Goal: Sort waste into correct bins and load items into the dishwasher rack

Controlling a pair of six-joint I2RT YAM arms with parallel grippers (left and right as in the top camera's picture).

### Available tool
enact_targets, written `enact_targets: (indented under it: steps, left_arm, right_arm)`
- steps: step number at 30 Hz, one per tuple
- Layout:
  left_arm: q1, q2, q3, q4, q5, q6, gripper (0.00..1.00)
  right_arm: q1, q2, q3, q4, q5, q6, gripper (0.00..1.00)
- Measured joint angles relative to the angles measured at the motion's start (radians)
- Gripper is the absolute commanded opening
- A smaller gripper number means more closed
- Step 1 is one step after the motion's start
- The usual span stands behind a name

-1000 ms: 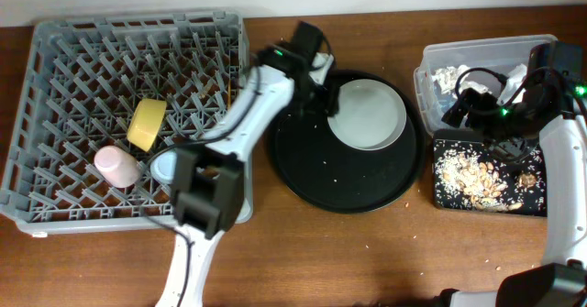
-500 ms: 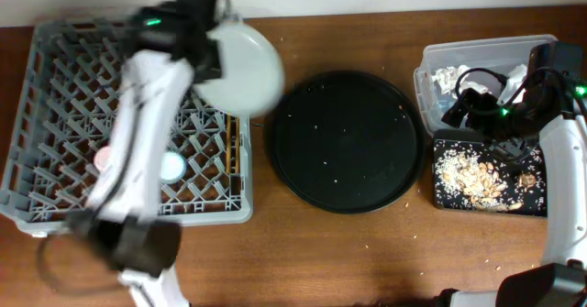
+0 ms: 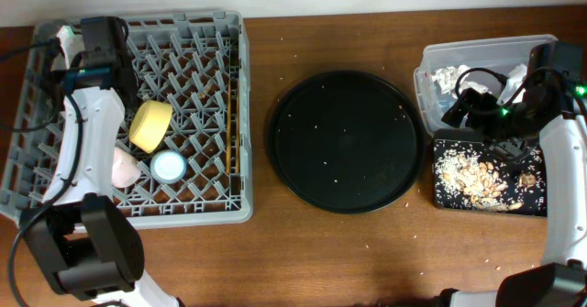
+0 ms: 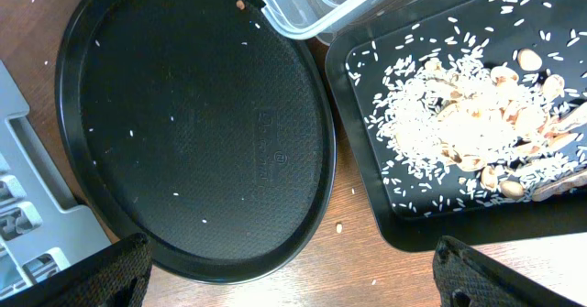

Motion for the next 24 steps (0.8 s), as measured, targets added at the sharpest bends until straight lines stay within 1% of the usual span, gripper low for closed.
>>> enact_targets:
  steps: [1, 3, 4, 5, 7, 8, 9, 11, 12, 13, 15, 16, 17, 18, 19, 20, 21, 23, 24]
  left_arm:
    - [0.000, 0.000, -0.008, 0.001, 0.018, 0.004, 0.63]
    - [0.000, 0.000, -0.010, 0.000, 0.038, 0.013, 0.78]
    - [-0.018, -0.006, -0.010, -0.039, 0.061, 0.010, 0.99]
    - [-0.055, -0.042, -0.010, -0.074, 0.120, 0.014, 0.99]
    - [-0.126, -0.190, -0.012, -0.148, 0.282, 0.001, 0.99]
    - [-0.155, -0.296, -0.013, -0.216, 0.368, -0.016, 0.99]
    - [-0.209, -0.500, -0.006, -0.285, 0.518, -0.062, 0.99]
    - [-0.265, -0.652, 0.005, -0.387, 0.694, -0.092, 0.99]
    - [-0.305, -0.721, 0.004, -0.432, 0.806, -0.096, 0.99]
    - [-0.322, -0.795, 0.002, -0.491, 0.880, -0.097, 0.99]
    - [-0.325, -0.921, 0.002, -0.587, 0.923, -0.096, 0.99]
    - [-0.325, -0.965, 0.001, -0.589, 0.927, -0.100, 0.99]
    - [-0.325, -1.023, -0.052, -0.504, 0.924, -0.108, 0.99]
    - [-0.309, -1.072, -0.143, -0.372, 0.926, -0.111, 0.99]
    - [-0.257, -1.177, -0.348, -0.248, 0.927, -0.114, 0.99]
    - [-0.238, -1.242, -0.470, -0.131, 0.934, -0.114, 0.99]
    - [-0.211, -1.342, -0.655, 0.017, 0.954, -0.114, 0.99]
    - [-0.195, -1.530, -0.934, 0.199, 0.977, -0.115, 0.99]
    - [-0.195, -1.637, -1.083, 0.256, 0.981, -0.114, 0.99]
  right_arm:
    - [0.000, 0.000, 0.000, 0.000, 0.000, -0.001, 0.98]
    - [0.000, 0.000, 0.000, 0.000, 0.000, 0.000, 0.98]
    - [0.000, 0.000, 0.000, 0.000, 0.000, 0.000, 0.98]
    - [0.000, 0.000, 0.000, 0.000, 0.000, 0.000, 0.98]
    - [0.000, 0.000, 0.000, 0.001, 0.000, 0.000, 0.99]
    - [0.000, 0.000, 0.000, 0.000, 0.000, -0.001, 0.98]
    - [0.000, 0.000, 0.000, 0.001, 0.000, 0.000, 0.98]
    - [0.000, 0.001, 0.000, 0.002, 0.000, 0.000, 0.99]
    - [0.000, 0.001, 0.000, 0.001, 0.000, 0.000, 0.98]
    - [0.000, 0.001, 0.000, -0.002, 0.000, 0.000, 0.99]
    - [0.000, 0.001, 0.000, -0.001, 0.000, 0.000, 0.98]
    - [0.000, 0.001, 0.000, 0.000, 0.000, 0.000, 0.99]
    - [0.000, 0.001, 0.000, 0.000, 0.000, 0.000, 0.99]
    - [0.000, 0.001, 0.000, 0.003, 0.001, 0.000, 0.98]
    - [0.000, 0.001, 0.001, 0.000, 0.000, 0.000, 0.98]
    - [0.000, 0.001, 0.000, 0.002, 0.000, 0.000, 0.99]
    - [0.000, 0.001, 0.001, 0.002, 0.000, 0.000, 0.98]
    - [0.000, 0.001, 0.001, 0.002, 0.000, 0.000, 0.98]
    - [0.000, 0.001, 0.000, -0.001, 0.000, 0.000, 0.99]
